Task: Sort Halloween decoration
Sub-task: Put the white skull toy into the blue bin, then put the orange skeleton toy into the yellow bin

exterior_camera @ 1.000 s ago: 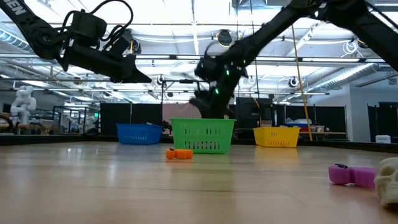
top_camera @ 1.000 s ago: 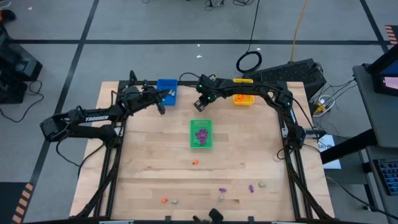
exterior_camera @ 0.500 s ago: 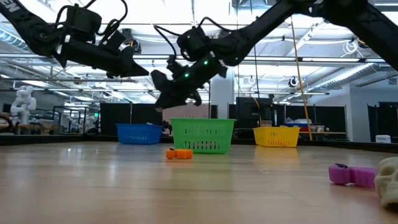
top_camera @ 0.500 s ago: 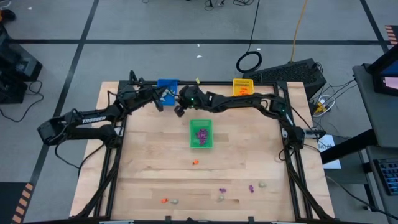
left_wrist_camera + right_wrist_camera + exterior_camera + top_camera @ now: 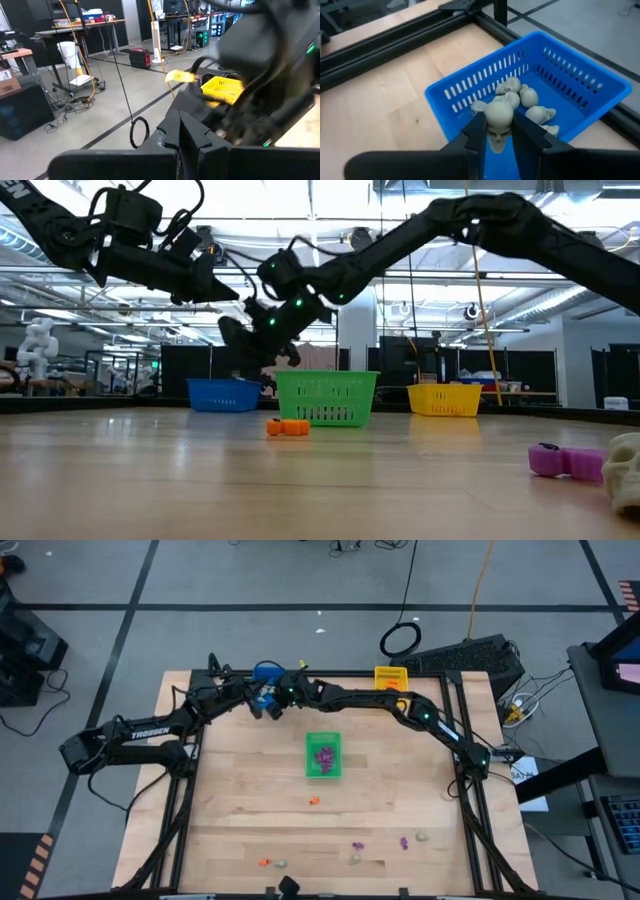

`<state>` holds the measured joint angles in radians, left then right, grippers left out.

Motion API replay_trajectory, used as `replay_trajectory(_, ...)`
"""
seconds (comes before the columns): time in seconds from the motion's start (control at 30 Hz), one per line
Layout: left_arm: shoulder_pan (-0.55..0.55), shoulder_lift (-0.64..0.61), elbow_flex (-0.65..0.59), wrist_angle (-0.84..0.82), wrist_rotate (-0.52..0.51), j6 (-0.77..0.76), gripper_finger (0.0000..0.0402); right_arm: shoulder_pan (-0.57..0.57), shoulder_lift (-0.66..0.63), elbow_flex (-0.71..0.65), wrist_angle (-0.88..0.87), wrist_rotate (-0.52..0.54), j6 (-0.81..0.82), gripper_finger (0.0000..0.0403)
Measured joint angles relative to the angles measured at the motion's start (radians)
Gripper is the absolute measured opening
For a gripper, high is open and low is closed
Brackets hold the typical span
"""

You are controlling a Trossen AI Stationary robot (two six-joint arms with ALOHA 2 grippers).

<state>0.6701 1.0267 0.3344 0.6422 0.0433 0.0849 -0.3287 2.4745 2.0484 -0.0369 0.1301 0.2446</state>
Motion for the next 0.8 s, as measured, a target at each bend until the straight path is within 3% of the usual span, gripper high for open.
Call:
replay_trajectory(0.43, 0.000, -0.001, 0.000, -0.002, 0.001, 0.000, 0.0000, 0.000, 0.008, 0.021, -0.014, 0.006, 0.007, 0.0162)
replay_trajectory(0.53, -0.001, -0.014, 0.000, -0.004, 0.007, 0.000, 0.0000, 0.001, -0.017, 0.021, -0.043, 0.028, -0.008, 0.0171)
replay_trajectory(0.67, -0.006, -0.027, -0.001, -0.006, 0.012, 0.000, 0.0000, 0.009, -0.044, 0.021, -0.087, 0.055, -0.066, 0.0139)
replay_trajectory(0.8, -0.011, -0.035, -0.001, -0.006, 0.014, 0.000, 0.0000, 0.022, -0.047, 0.021, -0.087, 0.054, -0.114, 0.0060)
